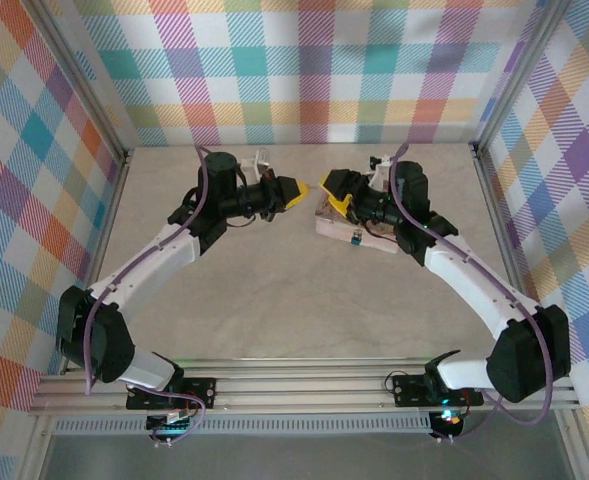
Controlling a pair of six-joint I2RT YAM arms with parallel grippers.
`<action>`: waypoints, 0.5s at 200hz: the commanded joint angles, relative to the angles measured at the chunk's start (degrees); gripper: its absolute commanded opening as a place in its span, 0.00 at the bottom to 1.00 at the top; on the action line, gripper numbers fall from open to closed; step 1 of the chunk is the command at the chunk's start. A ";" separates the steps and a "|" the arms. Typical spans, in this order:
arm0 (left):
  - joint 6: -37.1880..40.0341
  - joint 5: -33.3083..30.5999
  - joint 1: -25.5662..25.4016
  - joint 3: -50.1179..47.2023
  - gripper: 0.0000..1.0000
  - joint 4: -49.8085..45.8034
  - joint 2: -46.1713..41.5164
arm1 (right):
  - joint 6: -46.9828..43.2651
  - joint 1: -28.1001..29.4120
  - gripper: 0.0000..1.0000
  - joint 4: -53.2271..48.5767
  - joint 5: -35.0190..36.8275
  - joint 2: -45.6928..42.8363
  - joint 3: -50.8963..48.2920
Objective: Unlock the padlock with the key
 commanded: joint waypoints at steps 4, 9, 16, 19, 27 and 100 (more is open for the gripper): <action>-0.42 3.73 -0.58 1.92 0.00 2.98 0.90 | 3.79 -1.09 0.67 4.65 -1.59 1.36 0.48; -0.38 3.73 -0.58 1.83 0.00 3.13 0.86 | 4.32 -1.43 0.66 5.44 -1.98 1.59 0.22; -0.43 3.70 -0.58 1.63 0.00 3.63 0.83 | 5.10 -1.82 0.64 6.86 -2.62 1.98 -0.13; -0.48 3.72 -0.58 1.56 0.00 3.74 0.78 | 5.43 -1.93 0.62 7.33 -2.93 2.20 -0.23; -0.52 3.74 -0.58 1.46 0.00 4.01 0.91 | 6.20 -2.27 0.59 8.29 -3.70 2.60 -0.28; -0.68 3.31 -1.55 3.02 0.00 4.56 2.17 | 9.16 -2.38 0.47 12.53 -10.41 6.38 1.89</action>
